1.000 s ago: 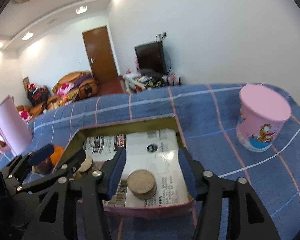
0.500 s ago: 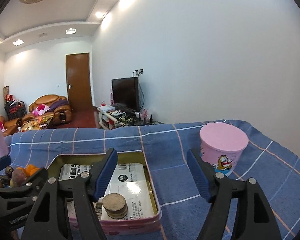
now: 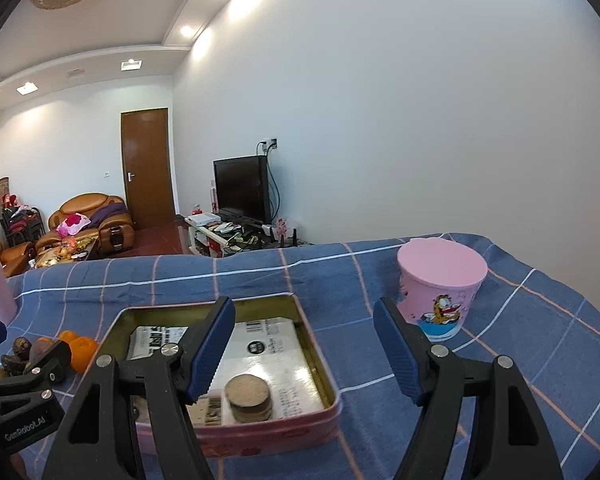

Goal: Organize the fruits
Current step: 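Move both grippers back toward the remaining fruits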

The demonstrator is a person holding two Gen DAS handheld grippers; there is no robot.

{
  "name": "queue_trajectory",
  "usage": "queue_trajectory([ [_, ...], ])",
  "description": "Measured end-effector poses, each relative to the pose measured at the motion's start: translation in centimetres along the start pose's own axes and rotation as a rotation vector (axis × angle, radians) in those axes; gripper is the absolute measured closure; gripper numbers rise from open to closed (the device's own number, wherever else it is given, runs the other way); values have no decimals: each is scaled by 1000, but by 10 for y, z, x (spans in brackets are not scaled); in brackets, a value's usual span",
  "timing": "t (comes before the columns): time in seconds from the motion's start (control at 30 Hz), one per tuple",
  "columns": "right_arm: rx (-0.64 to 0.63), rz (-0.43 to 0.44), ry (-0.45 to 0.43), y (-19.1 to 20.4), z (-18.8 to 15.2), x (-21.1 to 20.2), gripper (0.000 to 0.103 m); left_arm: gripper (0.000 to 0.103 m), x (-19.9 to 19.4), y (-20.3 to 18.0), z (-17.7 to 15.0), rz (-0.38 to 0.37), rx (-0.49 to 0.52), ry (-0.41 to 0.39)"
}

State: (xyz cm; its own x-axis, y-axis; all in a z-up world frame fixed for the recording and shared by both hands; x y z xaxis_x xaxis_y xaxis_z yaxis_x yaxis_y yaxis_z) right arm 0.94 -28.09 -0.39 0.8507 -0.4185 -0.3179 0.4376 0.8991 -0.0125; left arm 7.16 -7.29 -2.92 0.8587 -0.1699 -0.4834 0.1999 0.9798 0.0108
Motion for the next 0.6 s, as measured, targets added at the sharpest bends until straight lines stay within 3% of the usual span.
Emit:
queue_trajectory([
  [0.6,13,83,64,66,-15,-20,30,0,-3,63,-11,39,-48,32],
])
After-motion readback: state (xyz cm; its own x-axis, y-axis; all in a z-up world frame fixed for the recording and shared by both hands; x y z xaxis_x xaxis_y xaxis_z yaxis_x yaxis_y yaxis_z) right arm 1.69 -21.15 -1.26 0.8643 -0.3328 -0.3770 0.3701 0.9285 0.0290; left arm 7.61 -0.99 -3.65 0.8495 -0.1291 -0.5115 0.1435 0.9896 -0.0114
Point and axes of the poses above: each gripper's, at about its wrist camera, not at the fingertips, and x roughly the way its jaws point, y to its left, z to its top, the point moved 6 cm from there along x, roughly the way its jaws point, and after that the axes turned 4 degrees about -z, right-handed, at the moved point
